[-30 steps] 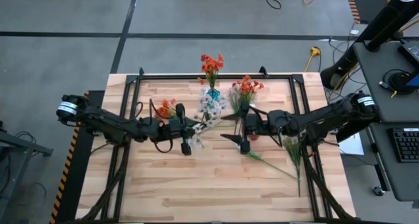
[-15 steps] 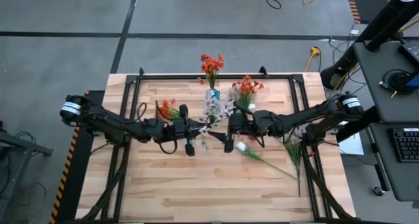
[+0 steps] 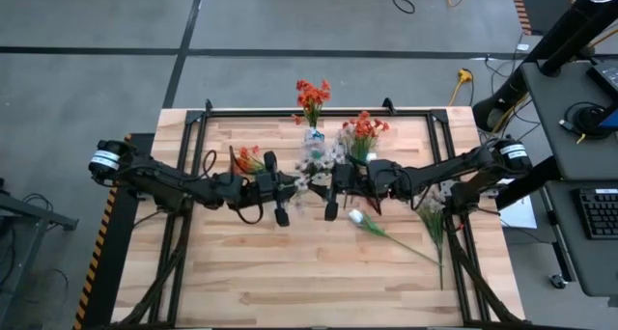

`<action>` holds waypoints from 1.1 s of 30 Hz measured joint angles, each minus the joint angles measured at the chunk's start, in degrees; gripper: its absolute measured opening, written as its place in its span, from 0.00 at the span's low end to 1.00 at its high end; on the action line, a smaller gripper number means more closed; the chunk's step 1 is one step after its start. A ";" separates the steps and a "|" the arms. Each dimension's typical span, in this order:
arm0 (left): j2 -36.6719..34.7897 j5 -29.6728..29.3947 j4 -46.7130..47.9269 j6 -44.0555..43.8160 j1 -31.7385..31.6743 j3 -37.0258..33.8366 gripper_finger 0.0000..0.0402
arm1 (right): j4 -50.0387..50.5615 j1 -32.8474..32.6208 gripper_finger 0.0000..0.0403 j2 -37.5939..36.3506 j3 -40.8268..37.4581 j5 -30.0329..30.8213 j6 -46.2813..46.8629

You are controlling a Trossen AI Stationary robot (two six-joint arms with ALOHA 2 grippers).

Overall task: Sort flowers into vase by color
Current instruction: Put the left white flowers into the red vase

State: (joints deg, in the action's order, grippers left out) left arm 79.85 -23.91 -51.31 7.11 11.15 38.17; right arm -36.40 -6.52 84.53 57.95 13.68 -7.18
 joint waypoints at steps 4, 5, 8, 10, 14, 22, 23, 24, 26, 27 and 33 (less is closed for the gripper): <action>-0.17 1.84 0.24 -2.40 -0.52 0.27 0.06 | -0.15 -0.02 0.15 -0.04 0.00 -0.05 -0.20; -0.19 2.29 0.89 -2.93 -0.57 0.54 0.08 | -0.13 -0.06 0.12 -0.04 0.00 -0.11 -0.24; -0.59 2.16 5.51 -4.43 -0.56 1.60 0.18 | 0.99 -0.09 0.05 -0.07 -0.04 -0.44 0.14; -1.00 2.09 10.40 -5.07 -0.56 2.38 0.25 | 2.67 -0.07 0.04 -0.19 -0.07 -0.57 0.76; -3.14 1.88 18.11 -5.71 -0.56 3.76 0.39 | 6.19 -0.07 0.04 -2.22 -0.15 -0.59 2.26; -10.10 -5.66 38.26 -5.41 -0.59 6.82 0.55 | 17.48 -0.07 0.04 -11.77 -0.15 0.23 3.16; -11.02 -5.70 41.37 -5.97 -0.56 7.48 0.56 | 20.06 -0.07 0.04 -13.22 -0.14 1.02 4.01; -11.87 -5.69 44.79 -6.85 -0.56 8.16 0.56 | 22.94 -0.07 0.04 -14.68 -0.13 1.95 5.10; -13.04 -5.61 51.98 -9.57 -0.52 9.61 0.57 | 28.99 -0.04 0.04 -17.41 -0.13 3.77 7.38; -13.50 -5.57 55.14 -11.04 -0.45 10.27 0.57 | 31.98 -0.04 0.04 -18.82 -0.13 4.30 8.50; -15.01 -5.59 63.28 -15.22 -0.43 11.78 0.56 | 45.70 -0.07 0.04 -28.01 -0.14 4.49 14.11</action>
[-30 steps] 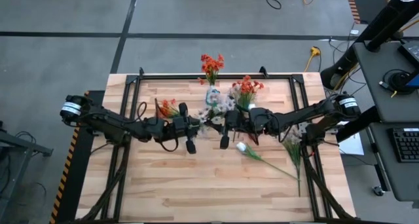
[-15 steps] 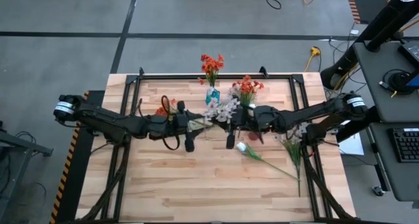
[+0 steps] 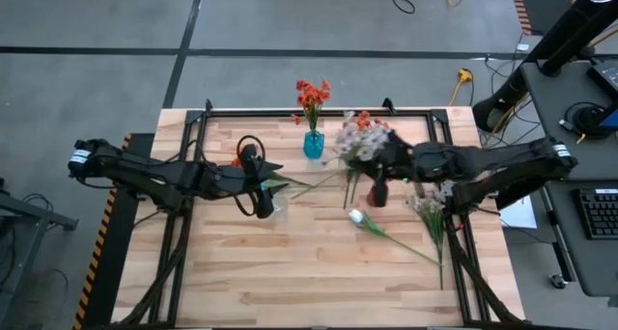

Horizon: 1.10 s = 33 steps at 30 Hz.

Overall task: Sort flowers into vase by color
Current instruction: Put the left white flowers into the red vase

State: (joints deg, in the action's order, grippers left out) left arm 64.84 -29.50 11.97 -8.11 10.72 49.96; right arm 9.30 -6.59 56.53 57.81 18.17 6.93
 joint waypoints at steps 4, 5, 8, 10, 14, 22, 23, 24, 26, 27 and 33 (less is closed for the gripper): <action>-0.08 0.00 -1.18 0.48 0.00 -0.18 0.55 | 0.68 0.00 0.04 -6.02 -2.08 2.45 -0.08; 0.02 0.00 -1.51 0.70 0.00 -0.18 0.55 | 0.59 0.00 0.04 -7.32 -2.89 4.06 -0.15; 0.39 0.02 -1.60 0.95 0.04 -0.15 0.55 | 1.51 0.00 0.04 -10.66 -6.00 8.81 -0.31; 0.51 0.00 -1.68 0.48 0.04 -0.17 0.55 | 1.54 0.00 0.04 -12.57 -7.93 10.32 0.39; 0.70 0.02 -1.61 0.11 0.04 -0.33 0.55 | 1.31 0.00 0.04 -16.18 -11.24 11.31 1.06; 0.70 0.02 -2.01 0.10 0.04 -0.22 0.54 | 4.16 0.00 0.04 -21.46 -17.63 16.37 5.50; 0.73 0.02 -2.02 0.10 0.04 -0.22 0.54 | 4.24 0.00 0.04 -21.74 -18.43 16.37 6.17; 0.78 0.02 -2.08 0.10 0.04 -0.22 0.54 | 4.15 0.00 0.04 -21.96 -19.07 16.35 6.92; 0.92 0.00 -2.12 0.12 0.04 -0.22 0.54 | 4.14 0.00 0.04 -22.21 -20.03 16.35 8.11; 1.03 0.00 -2.10 0.10 0.04 -0.22 0.54 | 3.92 0.00 0.04 -22.32 -20.26 16.37 8.55; 1.67 -0.02 -2.74 1.22 0.04 -0.22 0.54 | 2.19 0.00 0.04 -22.30 -18.56 16.36 6.36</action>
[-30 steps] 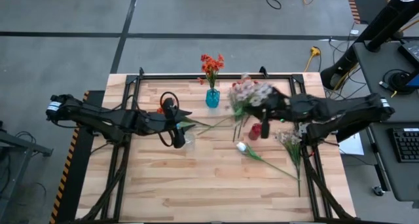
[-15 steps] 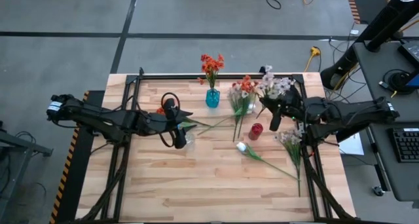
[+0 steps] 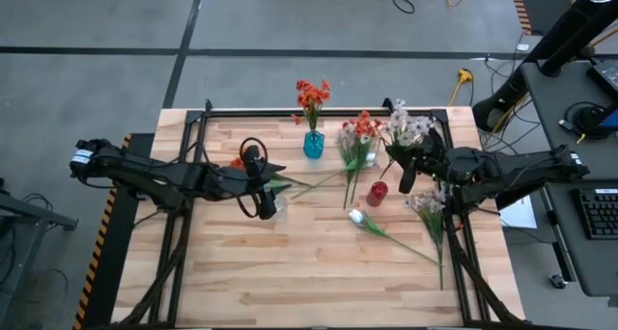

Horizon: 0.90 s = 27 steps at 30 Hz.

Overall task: Sort flowers into vase by color
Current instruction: Put the left white flowers into the red vase

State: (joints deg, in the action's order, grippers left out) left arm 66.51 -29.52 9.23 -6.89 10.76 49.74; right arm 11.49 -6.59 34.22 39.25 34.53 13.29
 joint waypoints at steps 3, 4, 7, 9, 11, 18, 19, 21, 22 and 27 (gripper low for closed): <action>0.10 0.00 -0.32 0.12 0.00 0.00 0.54 | -0.29 0.00 0.04 -0.09 1.86 -1.97 -0.14; 0.12 -0.02 -0.32 0.14 0.00 0.00 0.54 | -0.18 0.00 0.04 -0.09 2.09 -3.63 0.35; 0.16 -0.02 -0.30 0.14 0.00 0.00 0.54 | 0.64 -0.01 0.04 0.10 2.33 -6.26 2.12; 0.16 -0.02 -0.31 0.14 0.00 0.00 0.54 | 2.42 0.00 0.04 0.45 2.29 -6.31 3.03; 0.16 -0.02 -0.30 0.14 0.00 0.00 0.54 | 3.99 0.00 0.04 0.99 2.24 -6.02 4.17; 0.16 -0.04 -0.31 0.14 0.00 0.00 0.54 | 4.83 0.00 0.04 3.70 2.22 -6.04 5.63; 0.16 -0.05 -0.30 0.14 0.00 0.00 0.54 | 4.83 0.00 0.04 4.11 2.22 -6.04 5.62; 0.16 -0.07 -0.30 0.14 0.00 0.00 0.54 | 4.83 0.00 0.04 4.74 2.20 -6.03 5.31; 0.16 -0.07 -0.30 0.14 0.00 -0.01 0.54 | 4.80 0.00 0.04 5.00 2.19 -6.02 5.28; 0.16 -0.07 -0.30 0.16 0.00 0.00 0.54 | 4.53 0.00 0.05 5.83 2.16 -5.50 5.22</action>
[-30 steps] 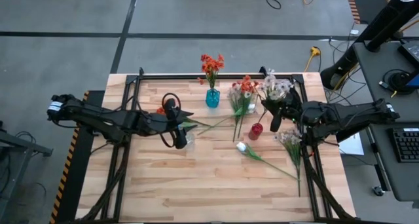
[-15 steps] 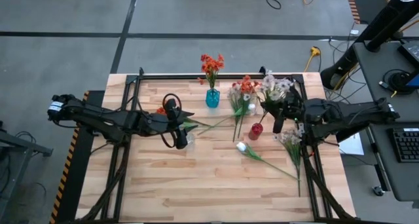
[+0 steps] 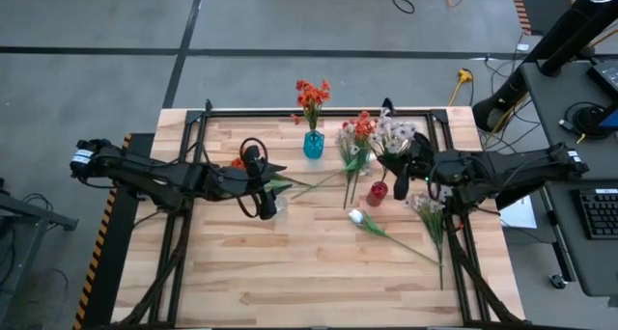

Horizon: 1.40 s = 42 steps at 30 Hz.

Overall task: Sort flowers into vase by color
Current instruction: Put the left white flowers into the red vase

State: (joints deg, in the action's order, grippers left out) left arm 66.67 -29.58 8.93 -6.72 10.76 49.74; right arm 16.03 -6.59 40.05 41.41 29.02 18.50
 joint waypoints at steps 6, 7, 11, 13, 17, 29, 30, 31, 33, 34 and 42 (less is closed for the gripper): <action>0.00 0.00 0.01 0.00 0.01 -0.02 0.54 | 0.26 0.00 0.14 0.13 -0.01 1.22 -0.02; 0.00 0.00 0.00 -0.01 0.01 -0.02 0.54 | 0.41 0.00 0.16 0.13 -0.01 1.22 0.08; 0.00 0.00 0.02 -0.02 0.00 -0.02 0.55 | 2.34 0.00 0.24 0.13 -0.01 1.19 1.69; 0.00 -0.01 0.00 -0.02 0.02 -0.02 0.55 | 3.62 0.00 0.28 0.13 -0.01 1.17 2.93; 0.00 0.00 0.02 -0.02 0.01 -0.02 0.55 | 5.58 0.00 0.35 0.04 -0.01 1.13 4.33; 0.00 -0.02 0.07 -0.84 0.00 -0.02 0.55 | 12.84 0.00 0.54 -0.46 1.51 0.48 9.52; 0.00 -0.02 0.07 -0.85 0.02 -0.02 0.55 | 14.47 0.00 0.55 -0.49 1.92 0.49 10.92; 0.00 -0.02 0.07 -0.85 0.00 -0.02 0.55 | 15.92 0.00 0.56 -0.52 2.30 0.50 12.12; 0.00 -0.02 0.07 -0.89 0.00 -0.02 0.55 | 17.79 0.00 0.57 -0.57 3.01 0.38 13.96; 0.00 -0.02 0.07 -1.01 0.00 -0.03 0.55 | 18.44 0.00 0.58 -0.57 3.31 0.07 14.71; 0.00 0.05 0.14 -2.64 0.00 -0.04 0.55 | 24.86 0.00 0.58 -0.52 7.35 -3.13 19.31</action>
State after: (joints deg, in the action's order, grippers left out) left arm 66.67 -29.53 9.07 -9.36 10.76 49.69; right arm 40.88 -6.59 39.53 48.76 25.89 37.81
